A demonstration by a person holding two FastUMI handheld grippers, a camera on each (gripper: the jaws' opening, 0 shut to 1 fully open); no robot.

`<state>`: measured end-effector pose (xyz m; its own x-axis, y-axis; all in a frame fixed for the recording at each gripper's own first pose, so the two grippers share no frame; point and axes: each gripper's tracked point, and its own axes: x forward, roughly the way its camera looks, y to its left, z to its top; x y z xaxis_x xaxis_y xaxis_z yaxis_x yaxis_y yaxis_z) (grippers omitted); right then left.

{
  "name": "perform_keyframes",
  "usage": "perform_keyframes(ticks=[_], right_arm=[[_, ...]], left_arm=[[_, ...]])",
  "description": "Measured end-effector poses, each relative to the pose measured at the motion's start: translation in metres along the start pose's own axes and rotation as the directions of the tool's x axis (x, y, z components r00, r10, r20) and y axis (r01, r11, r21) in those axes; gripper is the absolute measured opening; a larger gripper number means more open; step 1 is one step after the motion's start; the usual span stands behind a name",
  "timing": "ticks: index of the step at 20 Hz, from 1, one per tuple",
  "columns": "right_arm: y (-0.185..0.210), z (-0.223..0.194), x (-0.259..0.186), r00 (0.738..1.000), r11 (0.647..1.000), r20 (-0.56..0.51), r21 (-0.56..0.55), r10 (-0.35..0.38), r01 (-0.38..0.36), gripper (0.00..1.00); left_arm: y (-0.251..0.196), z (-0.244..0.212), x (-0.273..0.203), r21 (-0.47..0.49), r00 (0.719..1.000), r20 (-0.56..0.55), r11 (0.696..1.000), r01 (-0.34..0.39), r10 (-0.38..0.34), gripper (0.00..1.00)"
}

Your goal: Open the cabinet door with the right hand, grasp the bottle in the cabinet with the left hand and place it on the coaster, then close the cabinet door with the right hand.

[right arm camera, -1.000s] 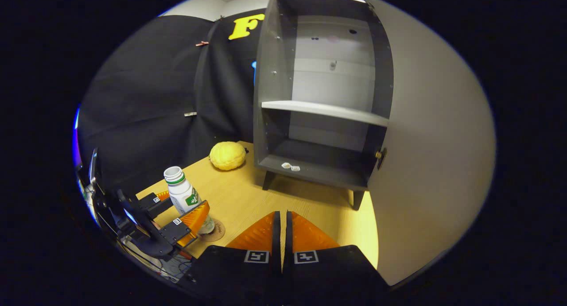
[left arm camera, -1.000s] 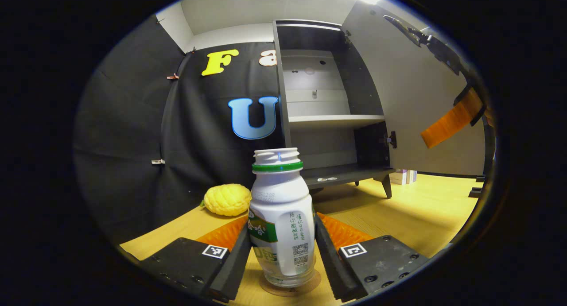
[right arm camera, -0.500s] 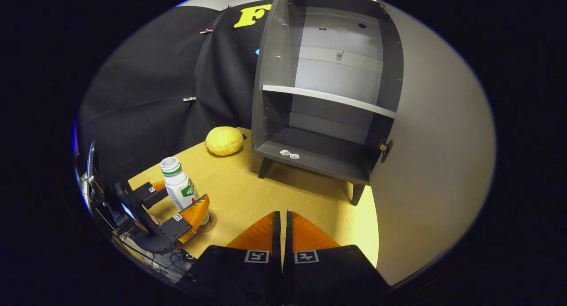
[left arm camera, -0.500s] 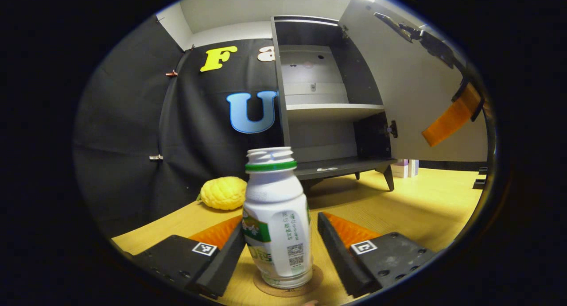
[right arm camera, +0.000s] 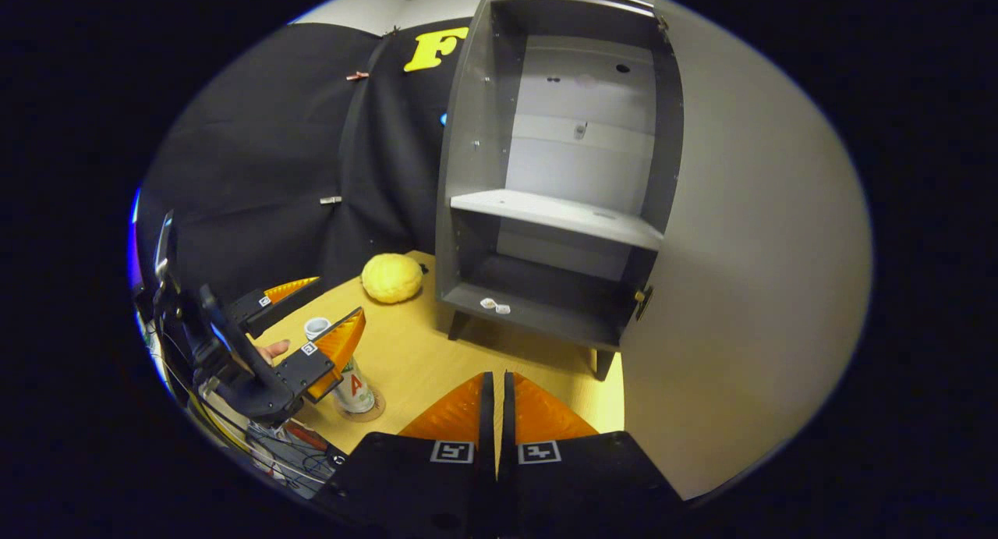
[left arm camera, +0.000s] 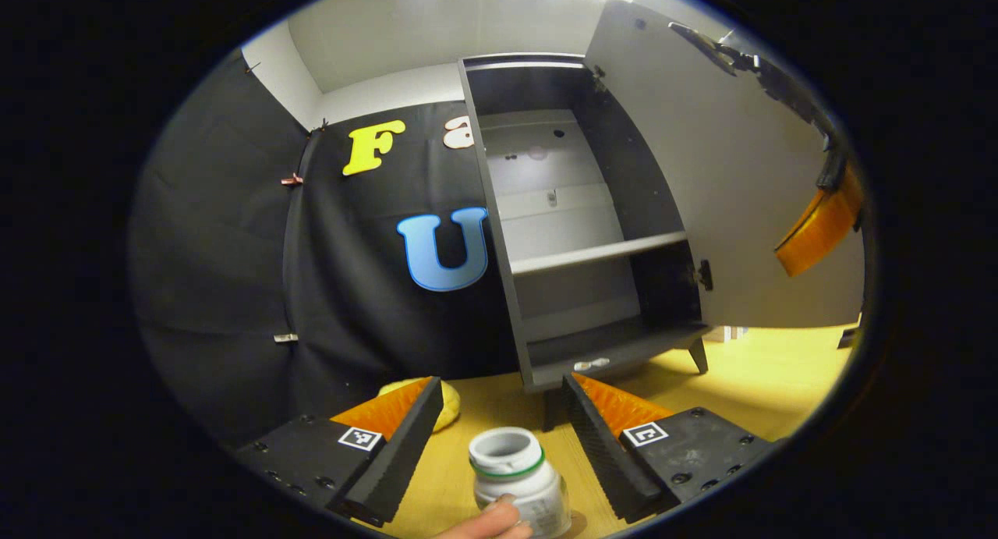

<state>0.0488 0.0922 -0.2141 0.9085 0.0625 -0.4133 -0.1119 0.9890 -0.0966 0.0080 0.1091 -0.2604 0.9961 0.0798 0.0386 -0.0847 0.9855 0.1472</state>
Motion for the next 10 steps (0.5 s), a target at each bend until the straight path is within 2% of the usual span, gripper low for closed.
perform_keyframes(ticks=[2,5,6,7,8,9,10], right_arm=[[-0.004,0.024,-0.02,0.999,1.0,0.043,-0.014,0.008,-0.007,0.06],[-0.017,0.058,-0.058,0.994,1.0,0.114,0.002,0.003,-0.003,0.06],[-0.023,0.068,-0.069,0.992,1.0,0.13,0.014,0.008,-0.01,0.11],[-0.028,0.078,-0.083,0.989,0.999,0.148,0.032,0.014,-0.019,0.21],[-0.032,0.088,-0.097,0.985,0.998,0.168,0.044,0.028,-0.036,0.18],[-0.037,0.097,-0.11,0.981,0.998,0.189,0.041,0.035,-0.043,0.17],[-0.046,0.104,-0.124,0.978,0.998,0.207,0.033,0.036,-0.044,0.24]], left_arm=[[-0.006,0.036,-0.005,-0.011,1.0,0.014,1.0,0.008,-0.008,0.96],[-0.028,0.077,-0.023,-0.032,0.998,0.007,0.998,0.062,-0.062,0.96],[-0.035,0.087,-0.028,-0.042,0.997,-0.013,0.996,0.073,-0.074,0.96],[-0.043,0.09,-0.035,-0.054,0.995,-0.044,0.995,0.089,-0.091,0.99],[-0.049,0.097,-0.04,-0.07,0.992,-0.074,0.993,0.096,-0.101,0.96],[-0.054,0.105,-0.044,-0.088,0.99,-0.091,0.991,0.101,-0.108,1.0],[-0.059,0.114,-0.047,-0.106,0.987,-0.103,0.988,0.109,-0.12,0.96]])
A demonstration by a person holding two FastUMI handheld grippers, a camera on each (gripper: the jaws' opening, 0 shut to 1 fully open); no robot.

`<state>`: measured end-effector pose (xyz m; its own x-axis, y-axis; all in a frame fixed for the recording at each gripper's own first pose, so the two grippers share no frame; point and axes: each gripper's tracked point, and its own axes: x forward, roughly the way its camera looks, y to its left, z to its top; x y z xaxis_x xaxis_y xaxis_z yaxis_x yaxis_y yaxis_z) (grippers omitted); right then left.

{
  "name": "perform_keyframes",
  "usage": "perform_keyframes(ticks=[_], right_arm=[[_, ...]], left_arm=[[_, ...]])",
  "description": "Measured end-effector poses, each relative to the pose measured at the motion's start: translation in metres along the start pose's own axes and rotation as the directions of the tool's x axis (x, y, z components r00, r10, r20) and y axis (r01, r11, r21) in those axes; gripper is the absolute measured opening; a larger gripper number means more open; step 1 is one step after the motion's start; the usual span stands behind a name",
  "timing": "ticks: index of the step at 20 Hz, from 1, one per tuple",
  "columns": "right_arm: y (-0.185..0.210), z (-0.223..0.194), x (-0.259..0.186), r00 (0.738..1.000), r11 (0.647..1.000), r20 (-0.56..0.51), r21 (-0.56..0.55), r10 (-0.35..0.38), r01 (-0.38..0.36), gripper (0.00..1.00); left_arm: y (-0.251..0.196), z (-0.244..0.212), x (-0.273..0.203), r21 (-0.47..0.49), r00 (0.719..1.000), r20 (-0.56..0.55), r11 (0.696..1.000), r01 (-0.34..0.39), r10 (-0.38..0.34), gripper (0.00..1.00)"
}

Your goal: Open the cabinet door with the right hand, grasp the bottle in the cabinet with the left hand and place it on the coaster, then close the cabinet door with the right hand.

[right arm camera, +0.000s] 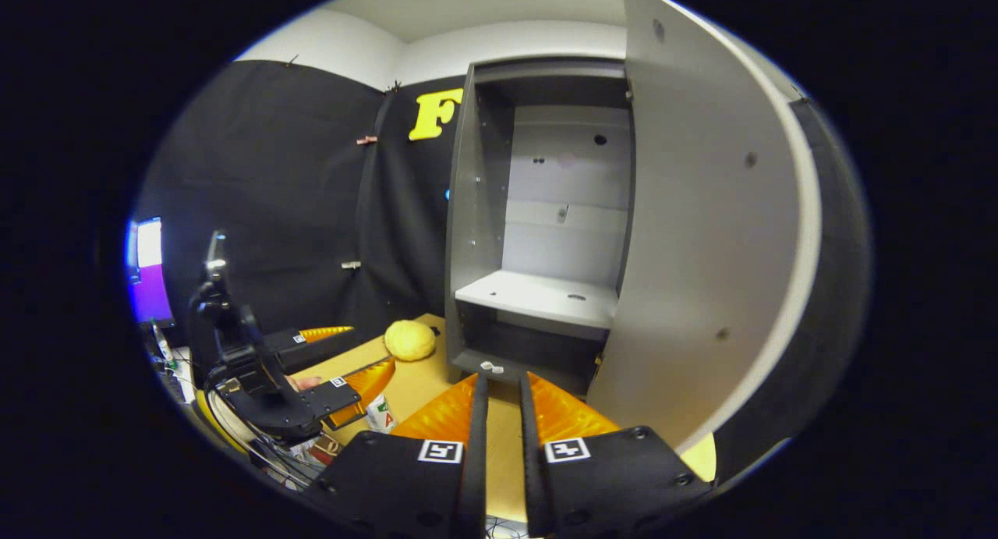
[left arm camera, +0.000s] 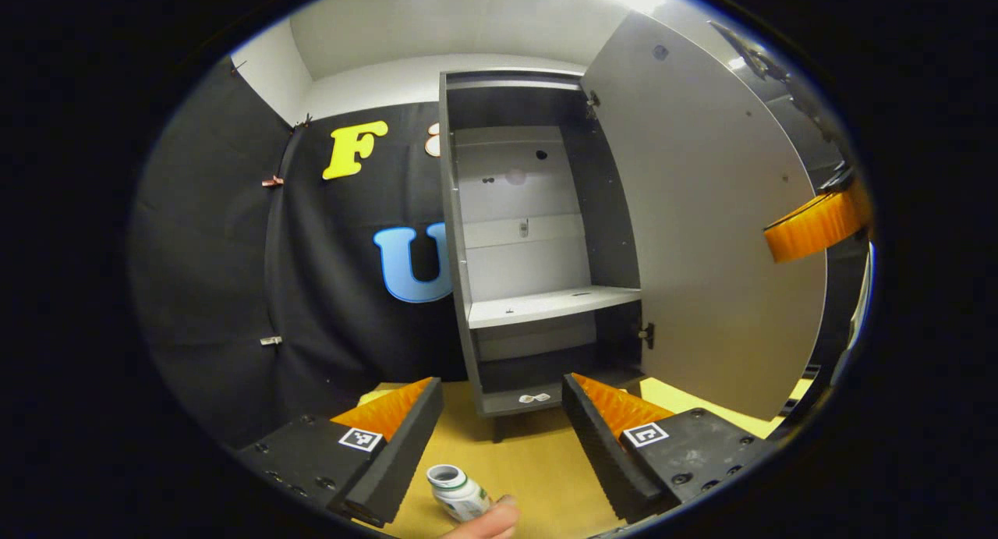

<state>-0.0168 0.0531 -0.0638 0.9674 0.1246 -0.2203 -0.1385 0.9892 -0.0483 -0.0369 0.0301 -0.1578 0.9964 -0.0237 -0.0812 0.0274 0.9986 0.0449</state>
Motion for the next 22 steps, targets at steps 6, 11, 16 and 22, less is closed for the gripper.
perform_keyframes(ticks=[6,11,16,22], right_arm=[[-0.026,0.041,-0.077,0.995,0.996,0.084,0.074,0.046,-0.052,0.39],[-0.084,0.037,-0.106,0.99,0.986,0.123,0.159,-0.066,0.046,0.77],[-0.139,0.044,-0.1,0.973,0.975,0.171,0.181,-0.158,0.127,0.98],[-0.16,0.061,-0.07,0.968,0.984,0.217,0.151,-0.128,0.096,0.98]], left_arm=[[-0.017,0.074,-0.001,-0.088,1.0,0.026,0.996,0.009,-0.006,0.96],[-0.029,0.124,0.01,-0.075,0.996,0.089,0.997,-0.007,0.013,0.96],[-0.039,0.128,0.004,-0.055,0.996,0.083,0.998,-0.025,0.029,0.99],[-0.015,0.118,-0.015,-0.043,0.993,0.051,0.994,-0.1,0.103,0.96]])
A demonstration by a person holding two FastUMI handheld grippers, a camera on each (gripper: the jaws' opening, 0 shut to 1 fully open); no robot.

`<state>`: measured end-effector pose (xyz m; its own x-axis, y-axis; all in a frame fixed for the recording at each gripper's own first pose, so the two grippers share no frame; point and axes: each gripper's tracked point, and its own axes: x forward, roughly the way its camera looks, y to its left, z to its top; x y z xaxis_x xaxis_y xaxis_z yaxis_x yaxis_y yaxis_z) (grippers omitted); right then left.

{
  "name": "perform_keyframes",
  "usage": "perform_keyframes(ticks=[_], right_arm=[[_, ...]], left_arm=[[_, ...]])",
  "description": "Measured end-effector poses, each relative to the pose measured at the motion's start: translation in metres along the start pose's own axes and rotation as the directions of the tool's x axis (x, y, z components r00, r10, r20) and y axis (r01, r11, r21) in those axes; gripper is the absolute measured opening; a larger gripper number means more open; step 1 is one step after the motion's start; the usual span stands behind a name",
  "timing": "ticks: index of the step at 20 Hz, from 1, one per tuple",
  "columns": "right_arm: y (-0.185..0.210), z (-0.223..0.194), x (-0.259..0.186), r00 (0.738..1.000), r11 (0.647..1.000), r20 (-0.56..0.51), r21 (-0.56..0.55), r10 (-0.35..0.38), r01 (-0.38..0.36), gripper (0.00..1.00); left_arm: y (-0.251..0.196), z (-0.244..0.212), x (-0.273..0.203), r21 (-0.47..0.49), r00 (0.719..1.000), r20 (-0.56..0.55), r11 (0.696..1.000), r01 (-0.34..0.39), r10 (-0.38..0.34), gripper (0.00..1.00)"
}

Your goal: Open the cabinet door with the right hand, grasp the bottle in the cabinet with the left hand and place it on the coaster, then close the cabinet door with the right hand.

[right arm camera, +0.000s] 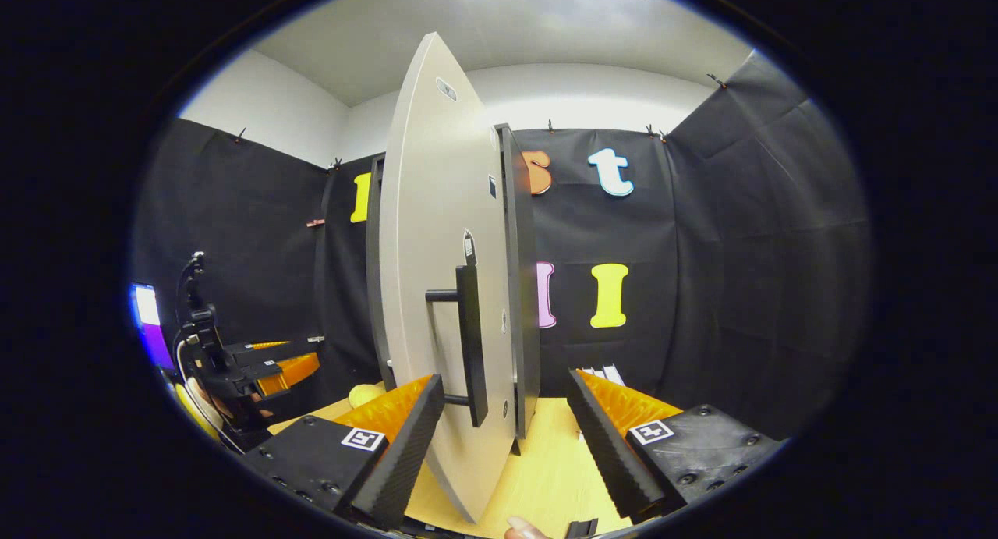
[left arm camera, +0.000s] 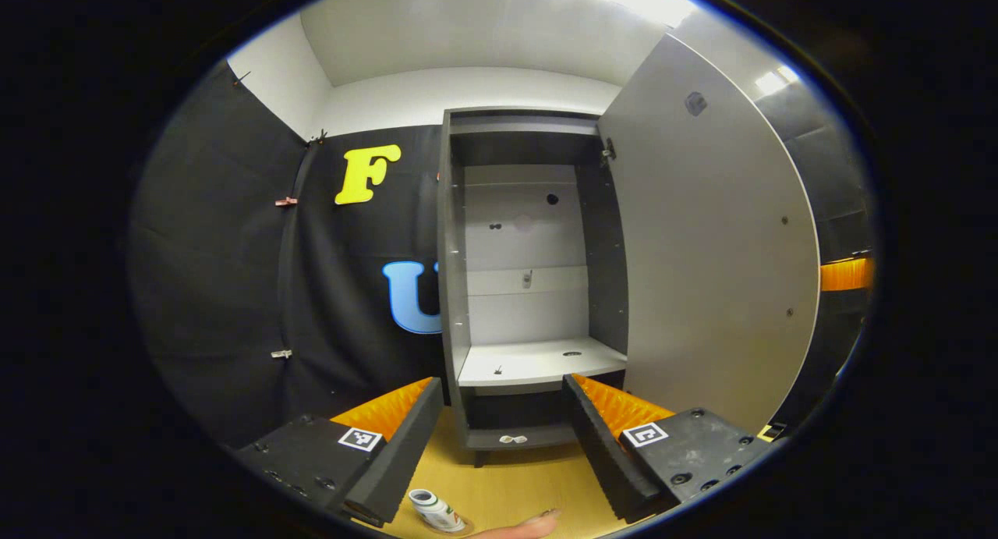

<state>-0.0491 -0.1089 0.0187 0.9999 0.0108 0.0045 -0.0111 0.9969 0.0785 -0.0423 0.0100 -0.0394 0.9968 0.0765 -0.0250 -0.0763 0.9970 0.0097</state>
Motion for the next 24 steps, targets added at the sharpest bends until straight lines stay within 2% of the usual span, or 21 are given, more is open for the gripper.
perform_keyframes(ticks=[2,4,7,8,9,10,12,17,18,21,23,24], right_arm=[[0.005,0.002,0.009,1.0,1.0,0.0,0.001,0.014,-0.014,0.97],[0.004,0.004,0.014,1.0,1.0,0.004,-0.003,0.002,-0.002,0.97],[0.01,0.002,0.015,1.0,1.0,-0.003,0.014,-0.023,0.023,0.97],[0.01,0.003,0.016,0.999,0.999,0.004,0.007,-0.039,0.039,0.97],[0.008,0.003,0.015,0.998,0.998,0.006,-0.004,-0.065,0.065,0.97],[0.007,0.004,0.015,0.996,0.995,0.016,-0.019,-0.093,0.093,1.0],[0.004,0.006,0.016,0.987,0.987,0.034,-0.033,-0.156,0.157,0.97],[0.029,-0.005,0.019,0.986,0.984,0.0,0.062,-0.169,0.169,0.97],[0.034,-0.005,0.021,0.984,0.982,-0.005,0.071,-0.176,0.176,1.0],[0.047,-0.005,0.024,0.977,0.976,-0.007,0.043,-0.212,0.212,0.98],[0.057,-0.006,0.027,0.973,0.972,0.001,0.013,-0.233,0.233,0.98],[0.064,-0.006,0.03,0.972,0.972,0.004,0.003,-0.234,0.234,0.98]], left_arm=[[0.013,-0.004,0.0,-0.003,1.0,-0.007,1.0,-0.025,0.025,0.99],[0.026,-0.006,0.004,-0.009,0.999,-0.013,0.999,-0.049,0.049,0.96],[0.034,-0.009,0.015,-0.035,0.999,-0.017,0.999,-0.035,0.034,0.99],[0.037,-0.012,0.021,-0.037,1.0,-0.021,0.999,-0.023,0.023,0.96],[0.039,-0.014,0.027,-0.033,1.0,-0.026,0.999,-0.012,0.011,0.96],[0.04,-0.015,0.034,-0.028,1.0,-0.026,1.0,0.006,-0.007,0.99],[0.04,-0.019,0.049,-0.026,0.998,-0.024,0.998,0.056,-0.057,0.96],[0.039,-0.026,0.076,-0.026,0.986,-0.03,0.987,0.16,-0.161,0.96],[0.039,-0.025,0.079,-0.021,0.983,-0.02,0.983,0.183,-0.183,0.96],[0.047,-0.02,0.08,0.017,0.974,0.015,0.974,0.227,-0.228,0.94],[0.051,-0.023,0.08,0.017,0.968,0.014,0.968,0.252,-0.252,0.99],[0.053,-0.027,0.081,0.013,0.965,0.007,0.965,0.262,-0.262,0.96]])
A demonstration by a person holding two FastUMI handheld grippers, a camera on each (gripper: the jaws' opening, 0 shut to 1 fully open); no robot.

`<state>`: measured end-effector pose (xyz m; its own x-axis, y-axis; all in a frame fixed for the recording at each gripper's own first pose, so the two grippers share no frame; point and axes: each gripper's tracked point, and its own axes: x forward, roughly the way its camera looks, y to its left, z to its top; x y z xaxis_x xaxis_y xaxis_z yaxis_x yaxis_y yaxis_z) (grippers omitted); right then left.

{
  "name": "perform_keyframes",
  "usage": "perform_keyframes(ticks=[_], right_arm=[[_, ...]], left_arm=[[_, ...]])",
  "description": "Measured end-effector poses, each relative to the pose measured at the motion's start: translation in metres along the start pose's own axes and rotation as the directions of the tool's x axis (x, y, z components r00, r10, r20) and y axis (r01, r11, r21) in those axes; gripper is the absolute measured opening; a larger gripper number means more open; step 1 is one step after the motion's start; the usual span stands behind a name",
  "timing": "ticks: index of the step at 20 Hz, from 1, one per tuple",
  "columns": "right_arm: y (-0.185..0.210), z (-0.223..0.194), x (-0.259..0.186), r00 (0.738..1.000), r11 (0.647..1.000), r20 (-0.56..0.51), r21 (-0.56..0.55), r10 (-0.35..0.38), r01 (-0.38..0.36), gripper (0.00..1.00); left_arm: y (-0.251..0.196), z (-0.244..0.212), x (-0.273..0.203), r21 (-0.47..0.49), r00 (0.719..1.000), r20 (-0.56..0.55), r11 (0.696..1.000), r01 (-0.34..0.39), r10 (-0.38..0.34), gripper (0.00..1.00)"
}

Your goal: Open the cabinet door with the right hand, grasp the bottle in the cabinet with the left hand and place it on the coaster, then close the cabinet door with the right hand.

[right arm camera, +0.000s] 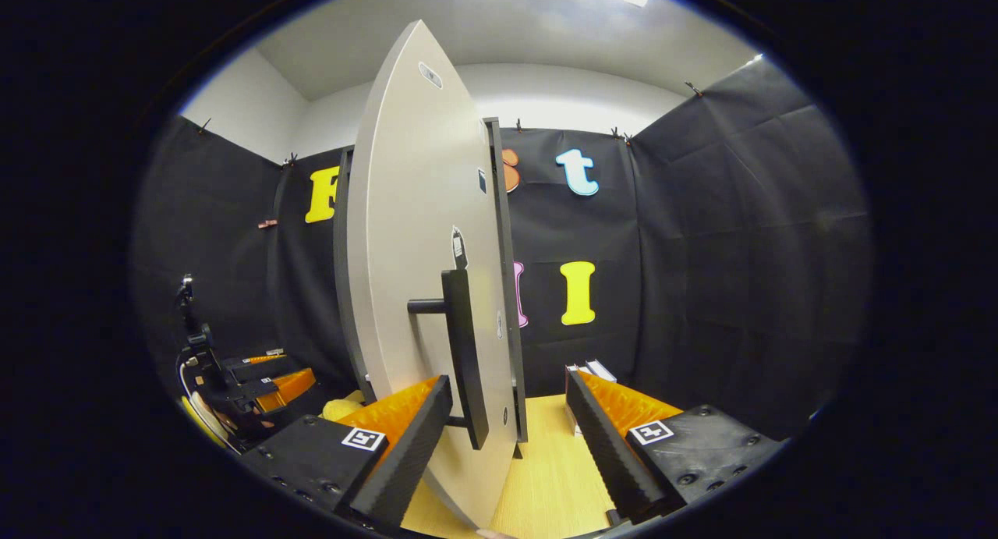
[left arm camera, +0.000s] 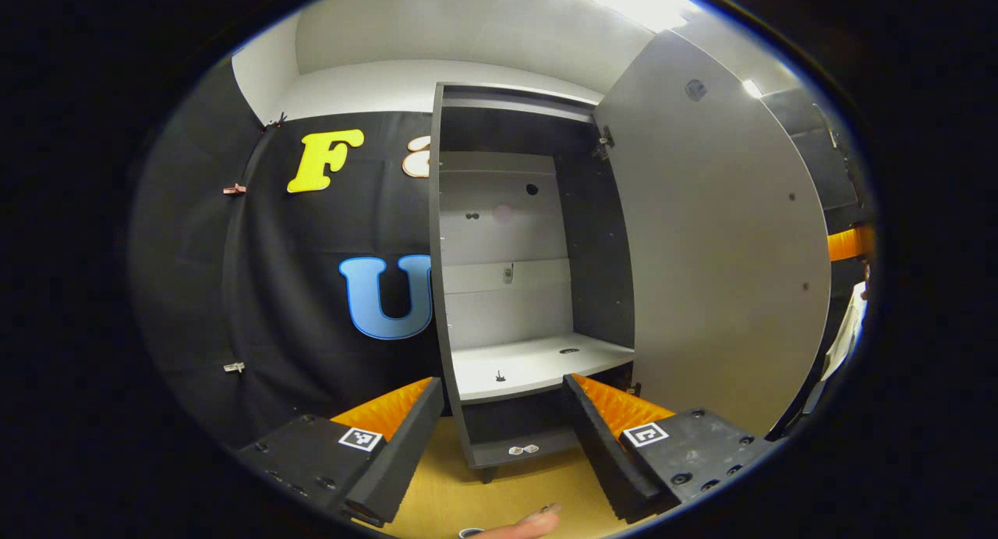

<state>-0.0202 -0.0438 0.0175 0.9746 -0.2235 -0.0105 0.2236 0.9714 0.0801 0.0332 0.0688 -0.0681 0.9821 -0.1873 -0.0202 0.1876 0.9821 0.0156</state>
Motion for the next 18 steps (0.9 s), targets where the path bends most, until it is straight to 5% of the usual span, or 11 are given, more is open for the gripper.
perform_keyframes(ticks=[11,18], right_arm=[[0.112,-0.027,0.04,0.985,0.988,-0.072,0.015,0.155,-0.154,0.98],[0.187,-0.049,0.072,0.935,0.938,-0.104,0.103,0.34,-0.33,0.98]], left_arm=[[0.068,-0.021,-0.024,0.032,0.997,-0.017,0.997,-0.073,0.074,0.96],[0.122,-0.026,-0.043,0.072,0.982,-0.036,0.981,-0.181,0.184,0.96]])
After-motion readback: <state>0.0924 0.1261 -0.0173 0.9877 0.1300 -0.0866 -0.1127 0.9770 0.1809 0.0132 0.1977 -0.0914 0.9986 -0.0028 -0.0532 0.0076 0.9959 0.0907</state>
